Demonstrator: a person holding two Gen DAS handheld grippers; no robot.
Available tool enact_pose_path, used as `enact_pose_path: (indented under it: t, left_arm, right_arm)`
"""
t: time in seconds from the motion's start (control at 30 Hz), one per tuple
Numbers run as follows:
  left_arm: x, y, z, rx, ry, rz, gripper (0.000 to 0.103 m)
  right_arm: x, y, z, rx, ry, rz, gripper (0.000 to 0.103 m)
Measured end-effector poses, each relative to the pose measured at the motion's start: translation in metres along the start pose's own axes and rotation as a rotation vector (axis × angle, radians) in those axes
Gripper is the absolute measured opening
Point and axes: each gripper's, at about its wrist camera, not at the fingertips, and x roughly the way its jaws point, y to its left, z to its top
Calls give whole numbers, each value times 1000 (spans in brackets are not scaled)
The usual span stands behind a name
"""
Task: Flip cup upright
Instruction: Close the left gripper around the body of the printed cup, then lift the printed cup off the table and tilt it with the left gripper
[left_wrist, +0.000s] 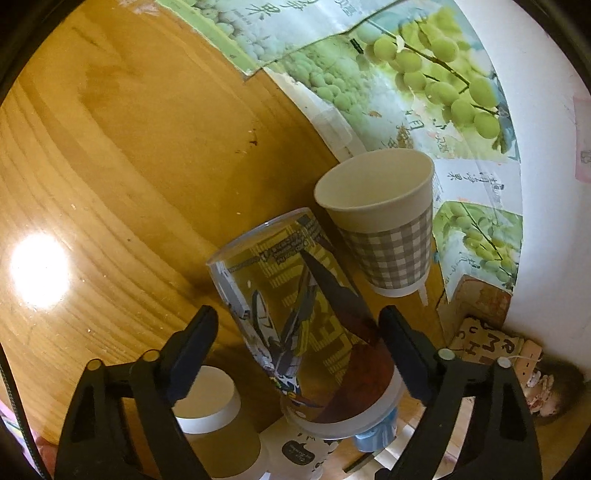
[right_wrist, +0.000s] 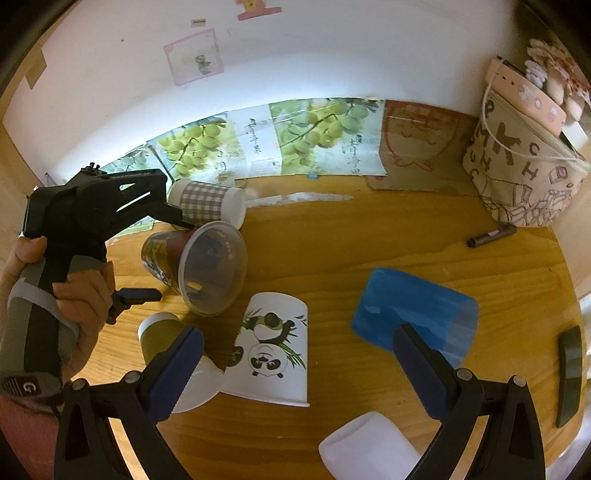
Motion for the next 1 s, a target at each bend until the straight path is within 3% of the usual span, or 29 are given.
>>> enact_pose_path:
  t: [0.33,0.63,1.0]
  left_arm:
    - [2,-2,-2,46,8,-48,77]
    - [-18,-15,-11,178,-18,-60,76]
    - [-52,-38,-54,391,-90,-68,75]
  right_arm:
    - [-6,-6,-4,28,-4,-20,103]
    - [-16,-7,-9,26,-18,-14,103]
    - [-48,-9,-26,14,-77,4,103]
